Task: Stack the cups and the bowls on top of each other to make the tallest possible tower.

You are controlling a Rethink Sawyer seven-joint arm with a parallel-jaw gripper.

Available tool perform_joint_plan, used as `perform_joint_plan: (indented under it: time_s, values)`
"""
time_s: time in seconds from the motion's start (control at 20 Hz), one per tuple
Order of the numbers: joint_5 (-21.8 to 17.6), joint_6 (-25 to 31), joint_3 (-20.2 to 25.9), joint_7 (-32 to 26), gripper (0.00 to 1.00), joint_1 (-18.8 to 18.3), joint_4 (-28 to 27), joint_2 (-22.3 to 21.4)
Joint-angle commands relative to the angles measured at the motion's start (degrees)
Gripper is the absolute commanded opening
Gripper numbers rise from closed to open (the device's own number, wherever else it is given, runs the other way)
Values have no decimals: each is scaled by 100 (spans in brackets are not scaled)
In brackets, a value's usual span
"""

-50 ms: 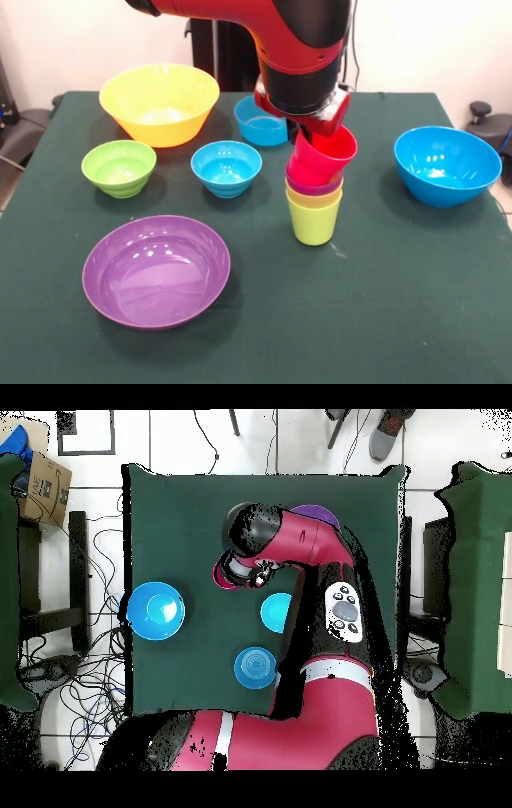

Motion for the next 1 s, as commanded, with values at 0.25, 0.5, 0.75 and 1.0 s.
perform_joint_plan:
  time_s: [0.25,0.5,0.75,1.0]
  values:
    - [-159,-385,587,-114,0,162,54,31]
    - [-106,-506,638,-76,0,160,119,51]
    - [-56,-696,735,-17,0,180,199,133]
    - [11,-860,841,-12,0,176,332,168]
